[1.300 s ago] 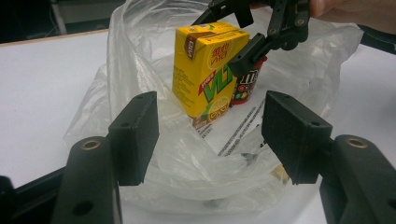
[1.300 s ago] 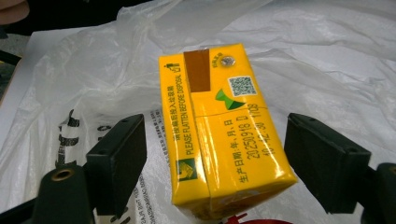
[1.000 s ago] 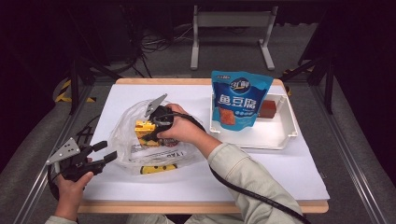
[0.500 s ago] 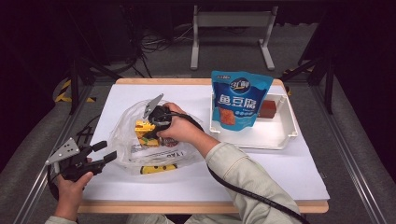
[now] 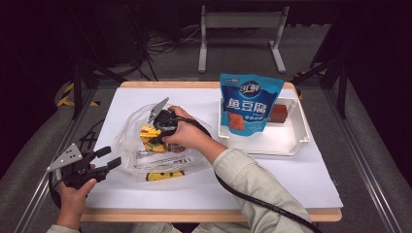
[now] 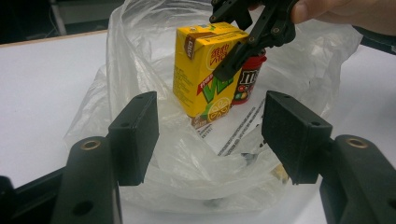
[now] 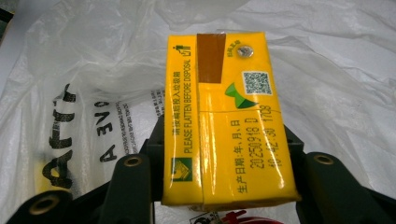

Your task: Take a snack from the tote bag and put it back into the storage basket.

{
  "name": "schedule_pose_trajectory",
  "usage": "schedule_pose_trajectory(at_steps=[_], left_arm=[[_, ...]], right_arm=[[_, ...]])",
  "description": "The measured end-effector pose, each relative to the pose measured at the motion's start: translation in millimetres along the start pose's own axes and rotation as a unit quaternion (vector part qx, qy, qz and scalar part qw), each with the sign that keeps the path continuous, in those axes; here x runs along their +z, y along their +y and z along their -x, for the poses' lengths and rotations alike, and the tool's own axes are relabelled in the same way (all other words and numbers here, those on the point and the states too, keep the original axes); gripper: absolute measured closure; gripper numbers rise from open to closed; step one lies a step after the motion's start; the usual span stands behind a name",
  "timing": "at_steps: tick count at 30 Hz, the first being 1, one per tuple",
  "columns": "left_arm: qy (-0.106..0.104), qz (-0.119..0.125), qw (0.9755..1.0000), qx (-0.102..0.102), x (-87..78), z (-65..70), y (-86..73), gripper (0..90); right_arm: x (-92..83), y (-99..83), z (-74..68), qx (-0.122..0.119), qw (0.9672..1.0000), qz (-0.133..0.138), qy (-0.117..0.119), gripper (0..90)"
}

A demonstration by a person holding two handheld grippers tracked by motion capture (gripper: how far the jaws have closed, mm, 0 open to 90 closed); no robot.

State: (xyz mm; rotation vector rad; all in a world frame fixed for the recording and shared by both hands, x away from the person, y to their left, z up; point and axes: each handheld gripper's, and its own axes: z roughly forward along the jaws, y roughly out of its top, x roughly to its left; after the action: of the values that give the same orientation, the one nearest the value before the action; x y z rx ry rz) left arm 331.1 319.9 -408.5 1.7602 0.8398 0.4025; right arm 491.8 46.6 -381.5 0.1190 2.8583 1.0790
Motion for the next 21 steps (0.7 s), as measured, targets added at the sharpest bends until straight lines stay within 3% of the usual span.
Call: schedule_pose_trajectory(at_steps=[4,21], left_arm=[[0.0,0.001,1.0,0.001,-0.3,-0.6,0.0,37.2],[-0.002,0.0,1.0,0.0,2.7,-0.8,0.0,37.2]], right_arm=[[-5.1,5.2,-2.6,0.004,0.9999,0.011,0.004,54.9],[-41.9,29.2,-13.4,-0.018,0.9988,0.044,0.008,54.8]])
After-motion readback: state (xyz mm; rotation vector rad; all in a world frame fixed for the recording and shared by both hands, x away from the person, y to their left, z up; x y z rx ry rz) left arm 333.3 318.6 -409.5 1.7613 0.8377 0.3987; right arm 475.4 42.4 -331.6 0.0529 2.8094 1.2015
